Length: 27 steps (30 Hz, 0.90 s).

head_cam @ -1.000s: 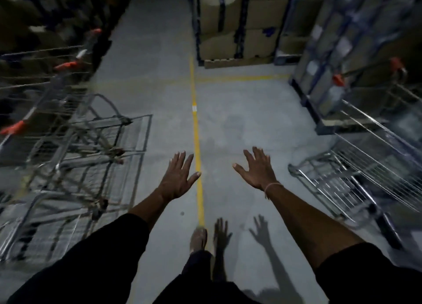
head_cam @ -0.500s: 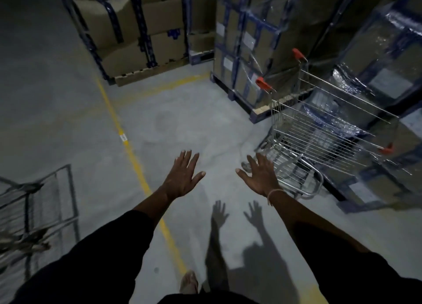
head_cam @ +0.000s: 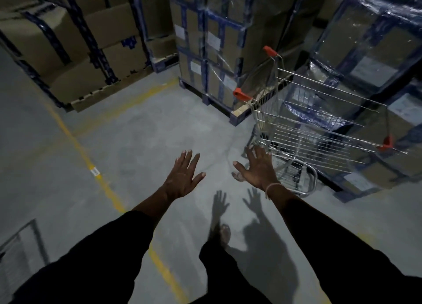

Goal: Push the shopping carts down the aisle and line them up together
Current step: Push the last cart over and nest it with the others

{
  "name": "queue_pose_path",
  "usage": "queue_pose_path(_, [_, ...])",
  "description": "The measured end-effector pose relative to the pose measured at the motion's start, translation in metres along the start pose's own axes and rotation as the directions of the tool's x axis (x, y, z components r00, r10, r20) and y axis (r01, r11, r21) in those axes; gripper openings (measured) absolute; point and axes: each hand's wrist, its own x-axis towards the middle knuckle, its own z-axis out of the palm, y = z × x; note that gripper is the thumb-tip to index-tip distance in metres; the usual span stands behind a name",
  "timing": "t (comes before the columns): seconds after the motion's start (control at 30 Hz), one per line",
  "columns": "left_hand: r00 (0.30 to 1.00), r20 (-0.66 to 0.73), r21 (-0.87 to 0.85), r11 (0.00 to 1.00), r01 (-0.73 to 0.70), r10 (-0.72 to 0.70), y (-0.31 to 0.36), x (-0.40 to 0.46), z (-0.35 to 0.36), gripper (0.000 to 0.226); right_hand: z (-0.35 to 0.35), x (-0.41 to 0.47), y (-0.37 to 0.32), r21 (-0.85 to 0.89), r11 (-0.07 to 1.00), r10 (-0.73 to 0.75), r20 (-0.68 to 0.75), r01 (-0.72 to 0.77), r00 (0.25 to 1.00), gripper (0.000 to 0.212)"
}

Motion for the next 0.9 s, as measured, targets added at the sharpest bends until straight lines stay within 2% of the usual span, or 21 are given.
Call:
queue_pose_path(0.2, [0.998,0.014,0.076,0.996,-0.057,0.056,-0.015,0.118,-0.036,0.079,-0.024,0.113,0.0,0.045,0.999,0.025,-0.047,-0.023,0.999,0.089])
queue_pose_path(0.4, [0.99,-0.016,0.126,0.983,-0.136,0.139,-0.023,0.238,-0.085,0.088,-0.062,0.214,0.004,0.06,0.998,0.017,-0.139,-0.008,0.99,0.092])
queue_pose_path(0.53, [0.98,-0.02,0.104,0.975,-0.196,0.199,-0.019,0.295,-0.088,0.103,-0.073,0.258,0.006,0.098,0.995,0.043,-0.123,-0.031,0.991,0.088])
queue_pose_path(0.7, [0.964,-0.026,0.059,0.963,-0.263,0.264,-0.022,0.362,-0.086,0.105,-0.073,0.304,0.008,0.114,0.992,0.069,-0.147,-0.052,0.987,0.086])
queue_pose_path(0.8, [0.943,-0.004,0.067,0.941,-0.333,0.334,-0.026,0.402,-0.087,0.1,-0.074,0.332,0.003,0.194,0.976,0.12,-0.08,-0.103,0.99,0.094])
queue_pose_path(0.9, [0.916,0.031,0.073,0.913,-0.402,0.401,-0.04,0.451,-0.09,0.084,-0.07,0.37,-0.006,0.374,0.903,0.209,0.043,-0.21,0.977,0.111])
